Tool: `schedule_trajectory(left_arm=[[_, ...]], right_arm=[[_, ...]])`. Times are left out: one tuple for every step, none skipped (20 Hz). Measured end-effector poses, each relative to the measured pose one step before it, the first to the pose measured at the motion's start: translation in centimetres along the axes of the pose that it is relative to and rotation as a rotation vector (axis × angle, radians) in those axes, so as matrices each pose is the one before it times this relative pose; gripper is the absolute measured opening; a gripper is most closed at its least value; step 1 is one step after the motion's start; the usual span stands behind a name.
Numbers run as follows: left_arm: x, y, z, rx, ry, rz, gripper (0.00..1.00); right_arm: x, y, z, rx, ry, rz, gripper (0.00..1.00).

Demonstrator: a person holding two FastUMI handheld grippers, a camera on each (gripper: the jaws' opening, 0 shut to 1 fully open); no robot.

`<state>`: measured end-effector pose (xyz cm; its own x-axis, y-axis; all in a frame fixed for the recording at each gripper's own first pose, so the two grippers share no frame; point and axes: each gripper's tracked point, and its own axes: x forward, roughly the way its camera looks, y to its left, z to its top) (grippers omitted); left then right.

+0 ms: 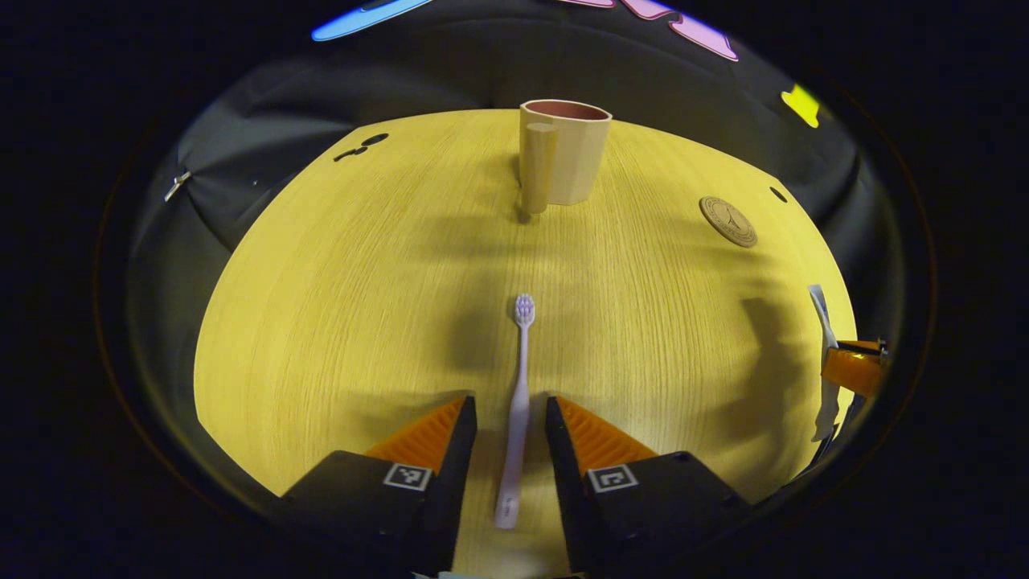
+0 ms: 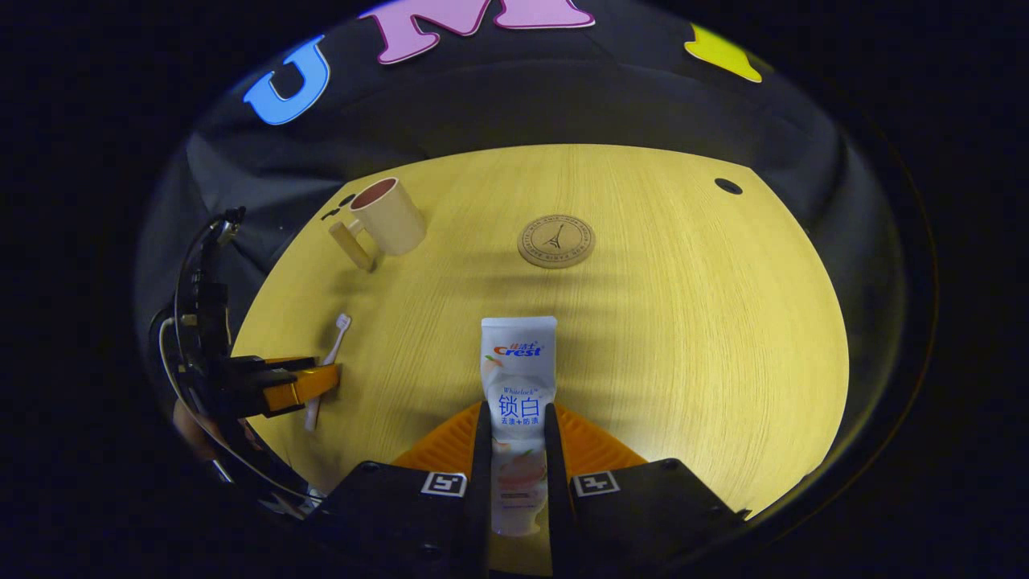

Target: Put the toothbrush and toothpaste on the desktop into the cup, then pick up the cup and place it on the coaster on the desktop.

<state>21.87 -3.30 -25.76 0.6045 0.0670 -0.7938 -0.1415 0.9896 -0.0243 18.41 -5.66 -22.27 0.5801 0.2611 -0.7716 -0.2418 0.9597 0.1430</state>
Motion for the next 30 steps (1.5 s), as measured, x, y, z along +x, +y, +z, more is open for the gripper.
schedule_trajectory(left_arm=[[-0.107,0.029,0.043,0.00197,0.0025,-0.00035,0.48],[0.123,-0.095,-0.176,-0.00016,0.00214,-0.00029,0.4],[-0.355,-0.001,0.15,0.00243,0.00267,0.00223,0.28],[0.405,-0.029,-0.138,0.00906,0.00295,0.00232,0.15],[-0.132,-0.074,0.068,0.01475,-0.00006,-0.00036,0.14],[0.001,-0.005,-0.042,0.00985,0.00101,-0.00365,0.12],[-0.162,-0.134,0.07,0.00281,-0.00086,-0.00823,0.1],[-0.042,-0.098,-0.046,-0.00499,-0.00226,-0.00767,0.08],[0.016,-0.086,0.056,-0.00685,-0.01309,-0.00786,0.07],[-0.12,-0.105,-0.078,-0.00975,-0.00479,-0.0086,0.06],[-0.075,-0.314,-0.302,-0.01241,-0.00393,-0.01885,0.06],[-0.649,-0.255,-0.058,-0.01891,-0.01683,-0.02417,0.06],[-0.175,0.058,0.073,-0.00648,-0.01831,-0.00947,0.06],[-0.568,-0.139,0.179,-0.01453,-0.02508,-0.02118,0.06],[-0.445,-0.077,0.212,-0.01401,-0.0167,-0.02043,0.06],[-0.52,-0.078,0.276,-0.01494,-0.01911,-0.01866,0.06],[-0.549,0.023,0.457,-0.01398,-0.02307,-0.01436,0.06],[-0.705,0.204,0.438,-0.01386,-0.02143,-0.01413,0.06],[-0.476,0.335,0.114,-0.00916,-0.00943,0.00098,0.06],[-0.444,0.371,0.409,-0.00814,-0.01331,0.00164,0.02],[-0.457,0.257,0.513,-0.01154,-0.01937,-0.0024,0.06],[-0.511,-0.016,0.637,-0.01378,-0.02303,-0.01367,0.06],[-0.789,-0.358,0.475,-0.02016,-0.02628,-0.0381,0.06],[-0.619,-0.433,0.578,-0.01623,-0.0175,-0.04077,0.06],[-0.498,-0.461,0.609,-0.01547,-0.01816,-0.0295,0.06],[-0.348,-0.129,0.588,-0.00932,-0.02025,-0.02115,0.06],[-0.709,-0.308,0.849,0.00087,-0.02914,-0.01895,0.06],[-0.443,-0.513,0.893,0.00304,-0.03371,-0.02212,0.06],[-0.525,-0.397,0.823,0.00605,-0.02994,-0.02087,0.06],[-0.343,-0.256,0.686,0.00919,-0.02584,-0.01738,0.06]], right_arm=[[-0.088,0.171,0.358,-0.00981,-0.00883,0.00538,0.33],[-0.087,0.08,0.397,-0.00988,-0.00685,-0.00034,0.28],[-0.154,0.071,0.273,-0.00927,-0.00375,-0.00333,0.28],[-0.081,0.213,0.414,-0.00494,-0.00425,0.00152,0.28],[-0.005,0.288,0.454,0.00143,-0.00728,-0.00112,0.28],[-0.069,0.273,0.59,0.0052,-0.01026,-0.0031,0.33],[-0.153,0.462,0.858,0.00656,-0.01898,-0.00194,0.28],[-0.037,0.432,0.823,-0.00023,-0.01605,-0.00092,0.33],[0.029,0.372,0.838,-0.00607,-0.01632,-0.00249,0.33],[0.088,0.141,0.737,-0.01018,-0.01486,-0.00382,0.28],[0.123,0.26,1.06,-0.00725,-0.01974,-0.00372,0.33],[0.162,0.916,1.935,-0.00434,-0.03301,0.0016,0.33],[0.125,0.49,1.268,-0.00281,-0.02114,0.00318,0.33],[0.351,0.776,2.011,-0.01063,-0.04063,0.00551,0.33],[0.438,0.397,1.221,-0.00863,-0.02065,0.00068,0.33],[0.37,0.409,1.004,-0.00643,-0.01984,-0.00233,0.33],[0.336,0.414,0.926,-0.0016,-0.01807,0.00054,0.33],[0.453,0.468,0.835,-0.00197,-0.01606,0.00117,0.33],[0.516,0.416,0.813,-0.0025,-0.01709,0.00089,0.33],[0.424,0.382,0.719,0.00075,-0.02086,0.00222,0.33],[0.525,0.509,1.096,0.00693,-0.02732,0.0056,0.33],[0.725,0.921,1.366,0.00525,-0.03524,0.01036,0.33],[0.55,0.581,1.002,-0.0004,-0.02781,0.00723,0.33],[0.69,0.687,0.968,-0.00551,-0.02991,0.00988,0.33],[0.797,0.647,0.814,-0.00212,-0.01902,0.0067,0.33],[0.754,0.682,0.539,0.00402,-0.01419,0.00928,0.33],[0.576,0.831,0.65,0.00296,-0.02256,0.01169,0.33],[0.683,0.587,0.725,-0.00091,-0.02804,0.0094,0.33],[0.726,0.547,0.581,-0.0052,-0.03423,0.00874,0.33],[0.718,0.653,0.605,-0.00312,-0.03183,0.00698,0.33]])
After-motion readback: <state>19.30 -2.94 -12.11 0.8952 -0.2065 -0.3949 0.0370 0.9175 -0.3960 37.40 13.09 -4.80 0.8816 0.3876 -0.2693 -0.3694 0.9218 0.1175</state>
